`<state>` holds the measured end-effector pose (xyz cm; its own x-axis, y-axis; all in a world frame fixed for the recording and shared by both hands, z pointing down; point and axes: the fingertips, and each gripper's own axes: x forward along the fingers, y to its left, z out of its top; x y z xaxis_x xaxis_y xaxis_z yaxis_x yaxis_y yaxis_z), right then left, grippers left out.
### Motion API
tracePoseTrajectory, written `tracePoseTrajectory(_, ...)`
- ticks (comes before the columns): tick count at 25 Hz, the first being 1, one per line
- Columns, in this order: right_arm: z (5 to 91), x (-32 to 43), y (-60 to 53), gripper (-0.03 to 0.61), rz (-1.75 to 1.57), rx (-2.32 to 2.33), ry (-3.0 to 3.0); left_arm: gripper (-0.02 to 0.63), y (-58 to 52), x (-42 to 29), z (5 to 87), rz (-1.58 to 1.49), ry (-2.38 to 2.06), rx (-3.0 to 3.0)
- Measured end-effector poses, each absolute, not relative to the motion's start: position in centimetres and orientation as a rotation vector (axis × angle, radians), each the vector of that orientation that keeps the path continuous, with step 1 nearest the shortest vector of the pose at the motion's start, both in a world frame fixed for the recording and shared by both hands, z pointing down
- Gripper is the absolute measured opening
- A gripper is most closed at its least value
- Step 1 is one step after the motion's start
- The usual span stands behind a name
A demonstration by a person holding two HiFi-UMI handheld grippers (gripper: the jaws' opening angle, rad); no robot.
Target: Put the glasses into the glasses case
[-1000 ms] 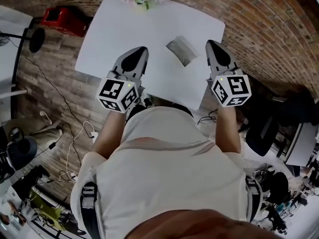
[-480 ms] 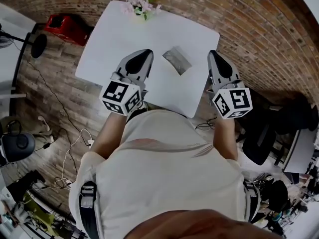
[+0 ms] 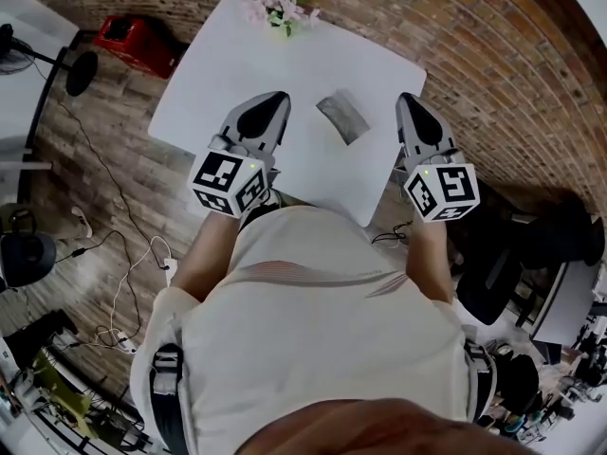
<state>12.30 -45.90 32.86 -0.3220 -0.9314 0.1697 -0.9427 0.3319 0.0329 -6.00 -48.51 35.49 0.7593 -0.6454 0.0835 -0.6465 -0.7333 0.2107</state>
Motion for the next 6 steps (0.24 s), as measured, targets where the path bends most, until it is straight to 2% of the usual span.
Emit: tracePoseTrajectory(6, 33.05, 12.66, -45.10, 0.052, 0.111, 1.713, -2.429, 0.023, -47.67, -5.62, 35.24, 0.015, -1.020, 2.732)
